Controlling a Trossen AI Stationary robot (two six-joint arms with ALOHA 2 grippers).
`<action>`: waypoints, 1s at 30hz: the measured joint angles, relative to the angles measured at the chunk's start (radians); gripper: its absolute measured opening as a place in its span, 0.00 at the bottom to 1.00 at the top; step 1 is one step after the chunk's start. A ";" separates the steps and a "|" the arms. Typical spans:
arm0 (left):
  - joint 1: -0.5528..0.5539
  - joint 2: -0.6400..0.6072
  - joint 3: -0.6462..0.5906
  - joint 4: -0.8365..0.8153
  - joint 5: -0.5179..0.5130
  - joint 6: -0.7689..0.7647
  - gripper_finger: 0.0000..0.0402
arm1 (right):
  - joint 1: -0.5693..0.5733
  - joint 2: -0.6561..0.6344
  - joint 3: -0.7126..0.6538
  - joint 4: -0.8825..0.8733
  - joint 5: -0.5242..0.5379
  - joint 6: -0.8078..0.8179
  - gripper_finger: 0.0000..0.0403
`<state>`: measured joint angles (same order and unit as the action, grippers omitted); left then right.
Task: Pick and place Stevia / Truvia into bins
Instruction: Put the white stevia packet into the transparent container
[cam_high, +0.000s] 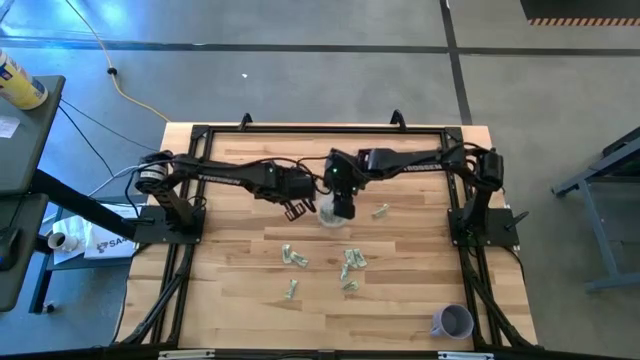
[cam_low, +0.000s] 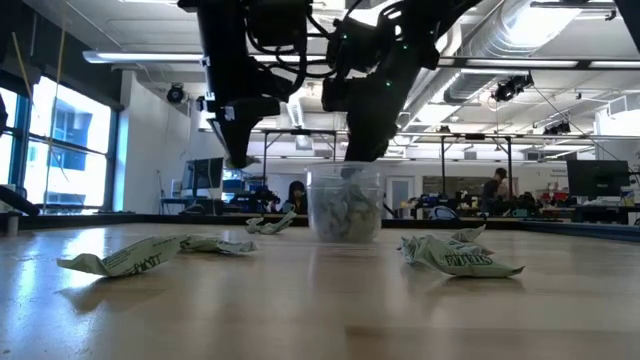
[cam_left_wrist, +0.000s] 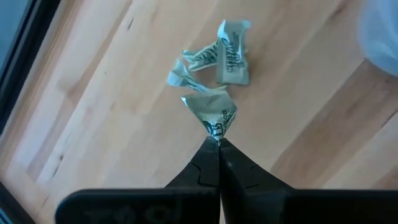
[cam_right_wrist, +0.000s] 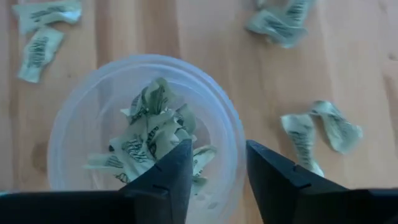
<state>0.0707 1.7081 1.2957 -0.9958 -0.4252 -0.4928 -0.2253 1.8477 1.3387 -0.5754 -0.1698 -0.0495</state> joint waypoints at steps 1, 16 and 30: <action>0.008 0.000 0.000 0.001 0.000 0.010 0.07 | 0.011 0.000 0.000 0.006 -0.002 -0.001 0.33; 0.041 -0.029 0.000 0.208 0.259 0.135 0.06 | 0.018 -0.132 0.021 -0.074 0.101 -0.036 0.44; 0.040 0.010 0.000 0.567 0.530 0.207 0.07 | -0.031 -0.389 -0.119 -0.343 0.300 0.031 0.47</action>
<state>0.1112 1.7182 1.2962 -0.4283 0.1052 -0.2858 -0.2563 1.4585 1.2201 -0.9186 0.1302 -0.0186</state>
